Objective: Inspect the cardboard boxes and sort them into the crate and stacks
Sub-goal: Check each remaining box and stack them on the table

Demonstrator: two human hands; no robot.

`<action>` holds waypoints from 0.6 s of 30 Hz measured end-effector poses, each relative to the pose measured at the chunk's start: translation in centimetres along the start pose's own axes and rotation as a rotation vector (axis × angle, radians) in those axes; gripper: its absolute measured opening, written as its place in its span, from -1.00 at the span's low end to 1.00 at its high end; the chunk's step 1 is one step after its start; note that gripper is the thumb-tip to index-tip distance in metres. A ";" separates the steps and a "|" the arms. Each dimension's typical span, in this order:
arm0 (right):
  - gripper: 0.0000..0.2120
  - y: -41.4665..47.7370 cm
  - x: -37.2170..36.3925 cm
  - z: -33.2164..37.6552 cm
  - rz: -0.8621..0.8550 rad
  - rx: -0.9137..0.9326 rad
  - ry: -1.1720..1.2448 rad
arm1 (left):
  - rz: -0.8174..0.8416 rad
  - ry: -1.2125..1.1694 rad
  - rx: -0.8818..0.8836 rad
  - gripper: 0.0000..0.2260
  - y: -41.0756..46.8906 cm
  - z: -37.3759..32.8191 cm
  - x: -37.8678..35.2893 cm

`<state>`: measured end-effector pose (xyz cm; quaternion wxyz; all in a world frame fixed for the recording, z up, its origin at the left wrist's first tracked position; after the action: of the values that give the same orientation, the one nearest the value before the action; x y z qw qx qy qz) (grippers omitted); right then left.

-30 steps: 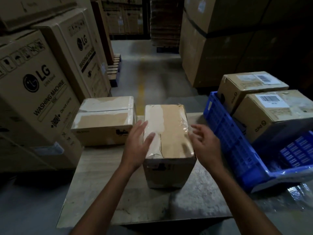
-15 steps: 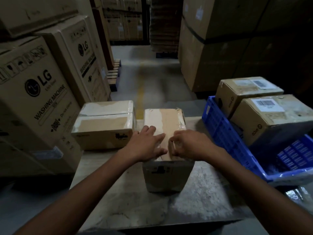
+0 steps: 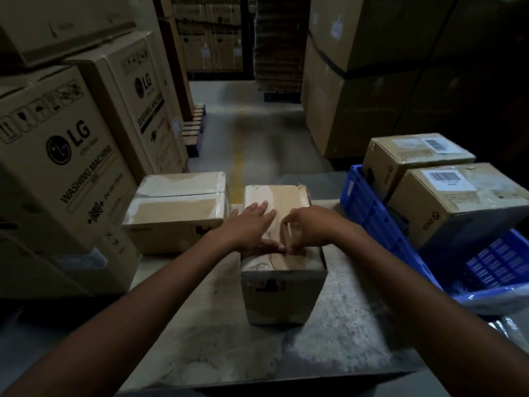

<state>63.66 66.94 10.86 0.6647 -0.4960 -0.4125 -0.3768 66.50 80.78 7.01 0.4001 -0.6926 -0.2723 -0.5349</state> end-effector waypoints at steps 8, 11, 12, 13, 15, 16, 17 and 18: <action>-0.58 3.3 0.2 0.7 -0.178 -0.052 -0.010 | -0.105 -0.150 0.078 -0.15 2.8 2.8 0.7; -0.59 2.9 -1.3 0.1 -0.237 -0.045 0.044 | -0.282 -0.373 0.123 -0.17 1.9 2.7 -0.2; -0.57 2.5 -1.8 -0.1 -0.270 -0.028 0.090 | -0.391 -0.491 0.171 -0.18 1.5 2.9 -0.5; -0.54 2.0 -2.3 -0.5 -0.307 -0.016 0.145 | -0.492 -0.632 0.226 -0.23 1.3 3.4 -1.0; -0.49 1.2 -3.0 -1.4 -0.380 -0.029 0.250 | -0.537 -1.027 0.311 -0.38 1.3 3.8 -2.7; -0.49 0.9 -3.1 -1.9 -0.412 -0.045 0.294 | -0.500 -1.236 0.337 -0.45 1.6 3.2 -3.6; -0.49 0.6 -3.2 -2.5 -0.440 -0.058 0.326 | -0.475 -1.392 0.361 -0.51 1.9 2.5 -4.1; -0.49 0.3 -3.2 -3.1 -0.466 -0.070 0.345 | -0.484 -1.473 0.381 -0.56 2.1 1.8 -4.1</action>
<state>63.24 64.33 7.28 0.6029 -0.3392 -0.3829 -0.6122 67.97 81.41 2.36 0.1014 -0.7093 -0.6962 0.0440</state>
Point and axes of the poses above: each hand's wrist, its own y-axis towards the middle knuckle, its own x-axis out of the back of the hand, z = x × y, the point moved 6 cm from there along y, towards the middle knuckle
